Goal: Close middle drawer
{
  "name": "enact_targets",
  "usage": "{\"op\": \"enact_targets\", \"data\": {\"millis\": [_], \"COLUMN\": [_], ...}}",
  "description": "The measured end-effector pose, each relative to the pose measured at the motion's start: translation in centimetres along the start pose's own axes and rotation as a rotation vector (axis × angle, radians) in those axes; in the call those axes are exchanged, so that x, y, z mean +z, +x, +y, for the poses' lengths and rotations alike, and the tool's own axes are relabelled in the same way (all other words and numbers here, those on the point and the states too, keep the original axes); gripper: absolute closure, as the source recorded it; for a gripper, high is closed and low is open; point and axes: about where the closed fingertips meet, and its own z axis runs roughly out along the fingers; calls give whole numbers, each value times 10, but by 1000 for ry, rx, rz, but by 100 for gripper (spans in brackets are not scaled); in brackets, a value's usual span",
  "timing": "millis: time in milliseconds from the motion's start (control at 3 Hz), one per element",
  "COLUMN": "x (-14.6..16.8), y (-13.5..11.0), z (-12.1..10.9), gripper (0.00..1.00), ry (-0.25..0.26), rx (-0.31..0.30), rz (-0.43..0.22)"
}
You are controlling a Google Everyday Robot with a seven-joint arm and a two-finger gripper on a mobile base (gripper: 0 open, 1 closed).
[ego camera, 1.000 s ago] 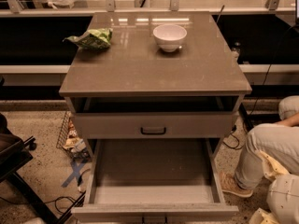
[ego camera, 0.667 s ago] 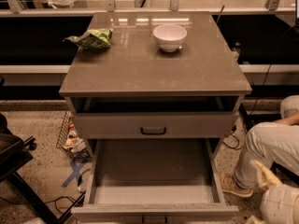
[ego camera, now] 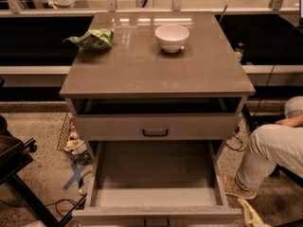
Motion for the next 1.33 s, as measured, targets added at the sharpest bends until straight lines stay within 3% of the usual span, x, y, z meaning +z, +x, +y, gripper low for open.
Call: {"op": "enact_targets", "data": {"millis": [333,667,1333], "x": [29,65,132], "y": [27,43,71], "z": [27,47,48], "gripper": [17,41,88], "ry": [-47,-101,-168], "rx": [39,70,104], "rz": [-44,-82,-98]}}
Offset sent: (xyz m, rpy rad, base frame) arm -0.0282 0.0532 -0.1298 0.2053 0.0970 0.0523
